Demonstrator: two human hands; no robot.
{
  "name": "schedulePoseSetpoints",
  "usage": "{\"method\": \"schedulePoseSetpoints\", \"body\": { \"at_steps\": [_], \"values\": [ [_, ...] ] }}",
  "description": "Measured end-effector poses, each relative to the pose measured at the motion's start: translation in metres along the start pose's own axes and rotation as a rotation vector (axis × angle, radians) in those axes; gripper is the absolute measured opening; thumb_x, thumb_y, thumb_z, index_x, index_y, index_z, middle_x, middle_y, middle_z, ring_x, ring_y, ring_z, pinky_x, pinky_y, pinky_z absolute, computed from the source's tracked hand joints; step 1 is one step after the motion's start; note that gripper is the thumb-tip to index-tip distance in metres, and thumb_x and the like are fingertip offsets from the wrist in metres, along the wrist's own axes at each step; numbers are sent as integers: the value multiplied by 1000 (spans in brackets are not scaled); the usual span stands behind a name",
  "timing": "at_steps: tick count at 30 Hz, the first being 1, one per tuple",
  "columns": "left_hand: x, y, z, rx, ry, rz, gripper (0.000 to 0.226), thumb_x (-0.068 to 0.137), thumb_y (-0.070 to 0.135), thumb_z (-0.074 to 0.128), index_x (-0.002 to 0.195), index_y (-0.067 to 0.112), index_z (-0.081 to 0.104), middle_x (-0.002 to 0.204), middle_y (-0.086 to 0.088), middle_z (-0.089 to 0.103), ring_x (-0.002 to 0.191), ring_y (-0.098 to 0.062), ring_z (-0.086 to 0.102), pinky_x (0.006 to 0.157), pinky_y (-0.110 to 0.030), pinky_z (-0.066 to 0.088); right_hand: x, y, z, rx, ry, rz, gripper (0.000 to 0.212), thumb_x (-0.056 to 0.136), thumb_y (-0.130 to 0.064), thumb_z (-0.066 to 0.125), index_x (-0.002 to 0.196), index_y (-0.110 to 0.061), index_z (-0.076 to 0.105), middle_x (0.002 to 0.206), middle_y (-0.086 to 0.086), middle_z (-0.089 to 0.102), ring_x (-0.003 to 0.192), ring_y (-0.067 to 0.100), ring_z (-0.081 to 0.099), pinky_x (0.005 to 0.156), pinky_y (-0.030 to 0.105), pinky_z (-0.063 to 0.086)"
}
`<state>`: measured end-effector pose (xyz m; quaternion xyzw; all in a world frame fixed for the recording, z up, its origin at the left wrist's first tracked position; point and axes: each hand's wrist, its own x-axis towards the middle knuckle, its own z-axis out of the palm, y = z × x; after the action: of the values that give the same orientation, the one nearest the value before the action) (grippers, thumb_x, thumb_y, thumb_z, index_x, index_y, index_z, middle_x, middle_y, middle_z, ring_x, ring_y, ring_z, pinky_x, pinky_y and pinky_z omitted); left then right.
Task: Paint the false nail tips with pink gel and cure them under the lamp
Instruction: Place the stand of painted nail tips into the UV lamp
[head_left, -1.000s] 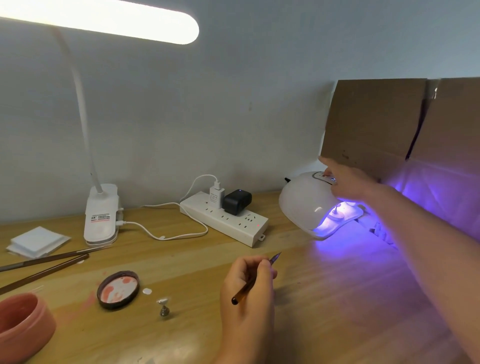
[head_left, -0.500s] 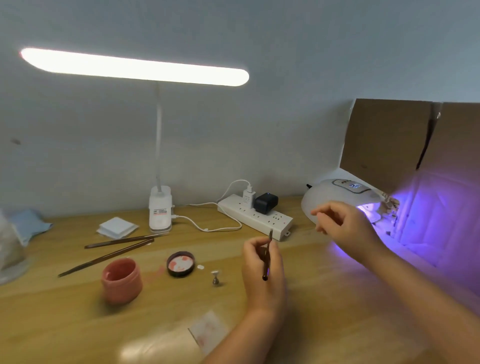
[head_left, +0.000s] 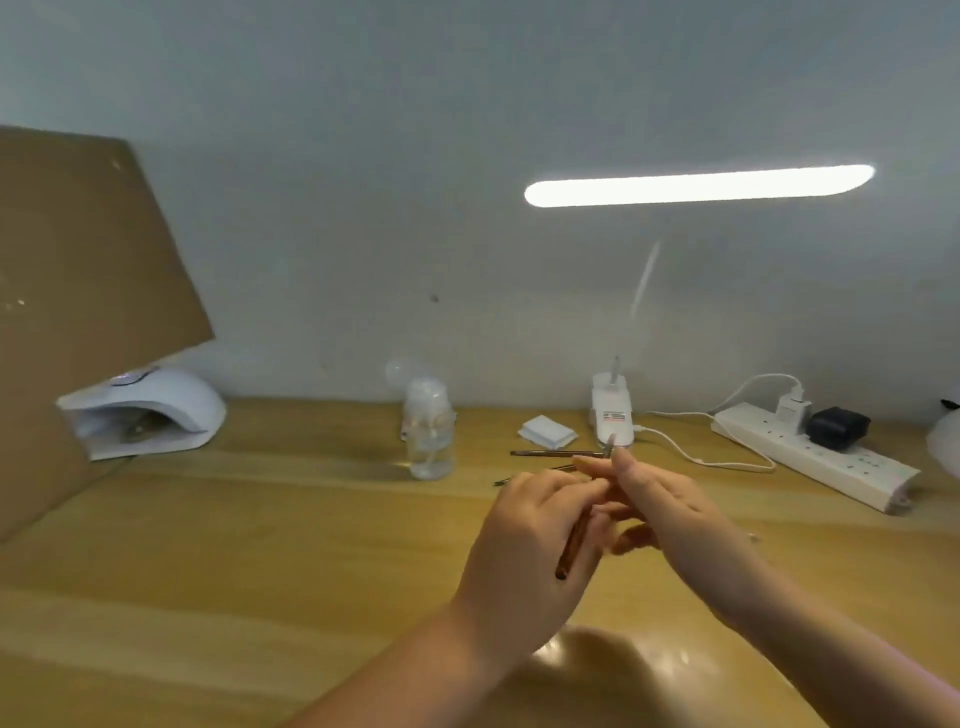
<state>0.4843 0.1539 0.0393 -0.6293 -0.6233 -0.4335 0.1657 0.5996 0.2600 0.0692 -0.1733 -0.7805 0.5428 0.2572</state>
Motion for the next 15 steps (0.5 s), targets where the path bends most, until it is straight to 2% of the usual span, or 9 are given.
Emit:
{"method": "schedulePoseSetpoints", "body": {
  "at_steps": [3,5,6,7,9,11,13,15],
  "values": [
    [-25,-34,-43,103,14,47,31,95,18,53,123,11,65,111,1,69,97,-17,60,90,-25,44,26,-3,58,57,116,-86,42,82,-56,39,113,-39,62,104,-10,71,90,5,66,68,25,54],
    [-47,-64,-73,177,56,65,29,95,20,53,122,13,64,107,5,68,96,-11,58,90,-20,43,41,-3,93,54,156,-145,34,84,-58,39,111,-48,58,106,-20,68,96,1,64,76,29,55],
    [-58,-83,-90,208,88,11,28,95,22,52,121,16,63,104,7,68,96,-8,57,90,-18,42,48,-2,111,34,169,-161,32,86,-59,39,113,-51,56,107,-26,66,99,-2,62,81,28,54],
    [-68,-103,-107,216,134,-110,27,95,24,52,119,18,62,102,9,67,96,-6,58,88,-18,44,56,0,129,6,180,-169,32,90,-56,39,119,-51,53,108,-28,64,100,-6,60,83,23,52],
    [-80,-151,-139,193,236,-484,24,94,25,53,117,22,59,102,9,64,100,-10,60,88,-25,48,72,7,163,-67,172,-176,38,98,-40,41,136,-42,45,108,-23,63,87,-11,59,72,6,46],
    [-87,-207,-167,221,300,-849,27,95,22,55,121,17,55,113,2,63,108,-19,59,93,-35,48,89,14,196,-172,104,-177,48,99,-24,40,145,-36,34,104,-12,64,81,-5,57,65,7,42],
    [-87,-258,-193,264,338,-1093,37,94,18,54,129,10,52,128,-7,59,117,-28,55,98,-41,46,101,19,225,-255,24,-174,56,97,-20,38,148,-36,24,114,-4,60,90,0,54,77,15,41],
    [-87,-301,-214,300,343,-1215,42,94,18,51,133,7,49,133,-13,56,118,-34,55,94,-43,47,108,25,245,-293,-40,-153,61,96,-20,38,151,-37,17,131,-5,50,118,8,45,95,24,37]
  ]
}}
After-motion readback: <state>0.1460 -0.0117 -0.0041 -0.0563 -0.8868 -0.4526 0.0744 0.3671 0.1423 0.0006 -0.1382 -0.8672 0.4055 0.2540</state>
